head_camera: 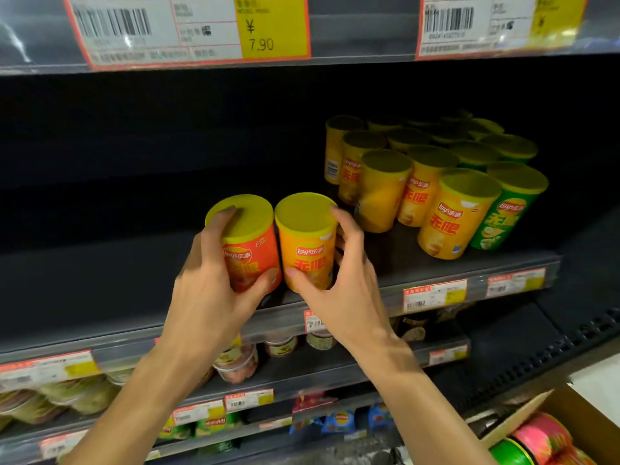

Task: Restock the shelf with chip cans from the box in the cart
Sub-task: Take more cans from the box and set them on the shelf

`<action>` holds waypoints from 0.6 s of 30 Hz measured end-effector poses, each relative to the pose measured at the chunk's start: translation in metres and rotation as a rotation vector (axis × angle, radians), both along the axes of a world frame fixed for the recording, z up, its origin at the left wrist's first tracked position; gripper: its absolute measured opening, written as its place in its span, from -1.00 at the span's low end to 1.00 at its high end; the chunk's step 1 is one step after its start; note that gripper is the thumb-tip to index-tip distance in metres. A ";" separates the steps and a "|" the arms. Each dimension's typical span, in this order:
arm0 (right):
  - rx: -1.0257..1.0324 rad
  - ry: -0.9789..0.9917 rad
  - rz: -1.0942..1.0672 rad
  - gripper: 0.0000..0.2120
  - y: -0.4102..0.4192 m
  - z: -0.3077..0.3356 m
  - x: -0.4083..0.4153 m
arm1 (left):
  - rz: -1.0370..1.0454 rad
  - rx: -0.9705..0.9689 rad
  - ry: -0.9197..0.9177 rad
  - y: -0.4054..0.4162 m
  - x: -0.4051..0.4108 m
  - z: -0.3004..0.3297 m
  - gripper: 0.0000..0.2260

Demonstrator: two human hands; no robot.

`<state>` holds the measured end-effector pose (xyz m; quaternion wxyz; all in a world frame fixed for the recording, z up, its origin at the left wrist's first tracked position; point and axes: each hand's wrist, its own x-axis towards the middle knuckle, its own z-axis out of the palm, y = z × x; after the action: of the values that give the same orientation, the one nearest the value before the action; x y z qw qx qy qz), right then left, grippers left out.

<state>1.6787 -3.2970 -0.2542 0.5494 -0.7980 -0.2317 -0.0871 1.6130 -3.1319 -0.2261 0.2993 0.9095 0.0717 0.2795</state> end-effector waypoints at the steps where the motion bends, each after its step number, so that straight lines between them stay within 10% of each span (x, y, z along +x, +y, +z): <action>1: -0.004 -0.007 -0.006 -0.18 0.000 0.000 0.000 | -0.005 -0.001 -0.006 0.001 0.000 -0.001 -0.19; 18: -0.016 -0.028 -0.146 -0.15 -0.027 0.000 0.015 | -0.029 0.043 0.010 0.002 0.005 -0.009 -0.16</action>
<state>1.6934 -3.3239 -0.2542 0.5320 -0.8158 -0.1812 -0.1363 1.6178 -3.1301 -0.2350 0.2833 0.9181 0.0540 0.2720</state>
